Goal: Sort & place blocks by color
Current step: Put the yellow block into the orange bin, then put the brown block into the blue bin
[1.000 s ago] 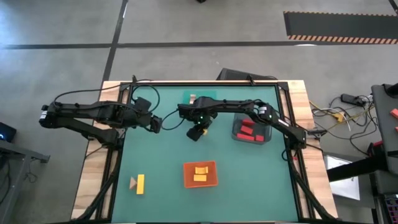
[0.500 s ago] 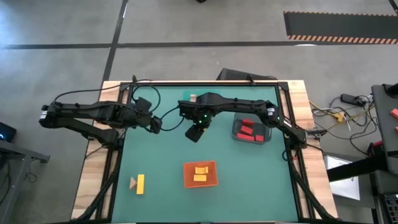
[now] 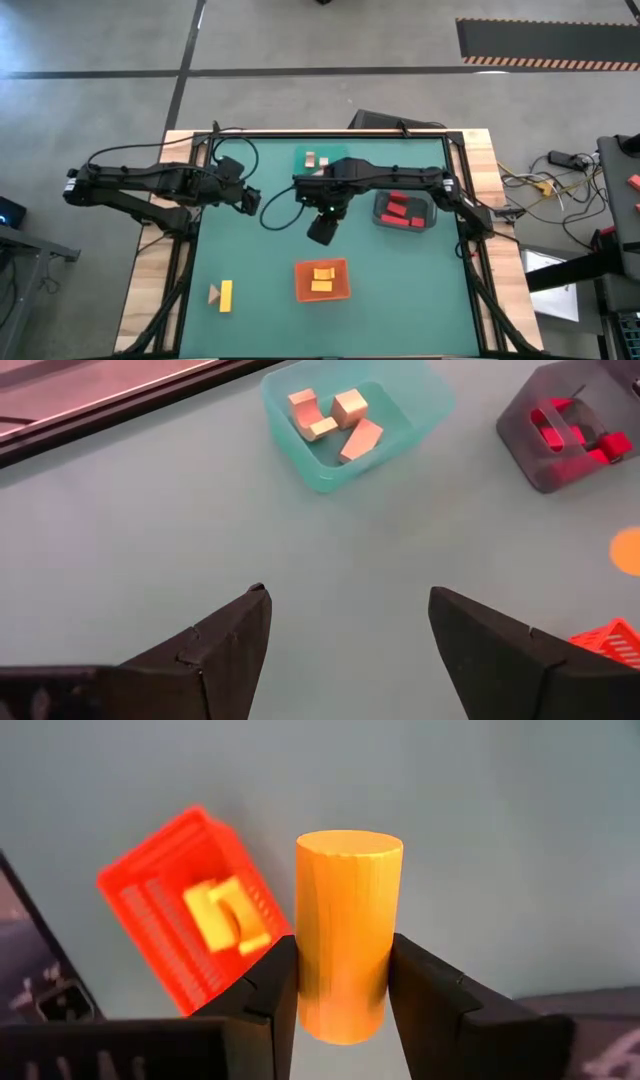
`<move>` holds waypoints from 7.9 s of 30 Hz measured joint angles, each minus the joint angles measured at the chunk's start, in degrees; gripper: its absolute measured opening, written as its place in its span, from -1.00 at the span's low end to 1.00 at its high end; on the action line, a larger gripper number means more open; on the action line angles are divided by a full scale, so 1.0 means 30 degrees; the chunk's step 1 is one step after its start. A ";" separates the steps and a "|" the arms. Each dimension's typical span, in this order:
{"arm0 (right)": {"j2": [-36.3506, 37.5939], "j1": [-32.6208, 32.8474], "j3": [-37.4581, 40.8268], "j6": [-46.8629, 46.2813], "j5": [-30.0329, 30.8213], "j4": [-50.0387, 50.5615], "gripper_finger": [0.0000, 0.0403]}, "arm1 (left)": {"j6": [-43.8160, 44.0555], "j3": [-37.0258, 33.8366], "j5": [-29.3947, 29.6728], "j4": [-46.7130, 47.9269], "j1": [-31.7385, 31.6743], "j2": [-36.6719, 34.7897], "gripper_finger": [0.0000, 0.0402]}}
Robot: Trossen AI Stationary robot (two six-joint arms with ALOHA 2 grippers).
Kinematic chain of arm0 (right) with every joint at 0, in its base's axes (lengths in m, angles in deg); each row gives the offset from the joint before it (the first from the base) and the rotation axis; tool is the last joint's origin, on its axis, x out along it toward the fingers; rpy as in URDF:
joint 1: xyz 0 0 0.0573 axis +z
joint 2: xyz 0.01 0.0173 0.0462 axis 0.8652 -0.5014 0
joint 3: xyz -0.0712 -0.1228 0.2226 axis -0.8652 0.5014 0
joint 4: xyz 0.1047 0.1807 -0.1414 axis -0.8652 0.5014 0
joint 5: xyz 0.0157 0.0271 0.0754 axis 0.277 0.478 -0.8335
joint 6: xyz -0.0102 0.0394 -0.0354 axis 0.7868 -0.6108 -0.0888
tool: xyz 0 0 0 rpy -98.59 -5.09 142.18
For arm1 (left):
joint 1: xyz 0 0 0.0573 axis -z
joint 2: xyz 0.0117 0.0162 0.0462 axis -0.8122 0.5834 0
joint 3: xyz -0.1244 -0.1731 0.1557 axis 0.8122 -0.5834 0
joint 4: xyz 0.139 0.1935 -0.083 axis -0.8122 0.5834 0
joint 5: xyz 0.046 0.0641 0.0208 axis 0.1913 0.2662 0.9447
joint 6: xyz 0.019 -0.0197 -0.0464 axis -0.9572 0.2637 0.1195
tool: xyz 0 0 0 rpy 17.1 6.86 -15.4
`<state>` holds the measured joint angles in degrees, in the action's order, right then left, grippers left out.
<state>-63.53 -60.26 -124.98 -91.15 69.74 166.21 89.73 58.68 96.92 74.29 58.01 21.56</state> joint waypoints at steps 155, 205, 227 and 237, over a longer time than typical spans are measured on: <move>0.4553 -0.1015 -0.0066 0.7289 0.3231 -0.1092 -0.47 | 1.7187 -0.7326 -1.6371 -0.5016 1.2288 0.6683 0.27; 0.4582 -0.0964 -0.0058 0.6604 0.3239 -0.0836 -0.62 | 1.7663 -0.6990 -1.6272 -0.5531 1.2447 0.6554 -0.54; 0.7559 -0.0964 -0.0058 0.6356 0.3384 -0.2282 -0.66 | 1.1770 -0.2521 -0.6968 -0.4383 0.9000 0.2598 -0.54; 0.8365 -0.0964 -0.0058 0.7144 0.3264 -0.4819 -0.66 | 0.2456 0.0024 -0.5607 -0.5143 0.3139 0.2426 -0.54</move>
<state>-38.43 -63.15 -125.16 -69.72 79.53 151.75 97.10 58.75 80.10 58.87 67.43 28.84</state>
